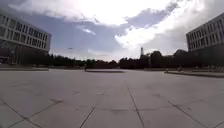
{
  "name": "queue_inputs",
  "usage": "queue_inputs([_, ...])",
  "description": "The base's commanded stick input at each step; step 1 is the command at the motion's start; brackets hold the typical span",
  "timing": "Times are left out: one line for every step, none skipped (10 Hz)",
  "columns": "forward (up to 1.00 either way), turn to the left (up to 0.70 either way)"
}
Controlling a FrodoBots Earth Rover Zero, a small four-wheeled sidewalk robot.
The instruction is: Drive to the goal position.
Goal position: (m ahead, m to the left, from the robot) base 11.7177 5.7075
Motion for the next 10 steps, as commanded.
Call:
queue_inputs([0.5,0.51])
queue_inputs([0.5,0.51])
queue_inputs([0.5,0.51])
queue_inputs([0.5,0.51])
queue_inputs([0.5,0.51])
queue_inputs([0.5,0.51])
queue_inputs([0.5,0.34])
queue_inputs([0.5,0.01])
queue_inputs([0.5,0.01])
queue_inputs([0.5,0.01])
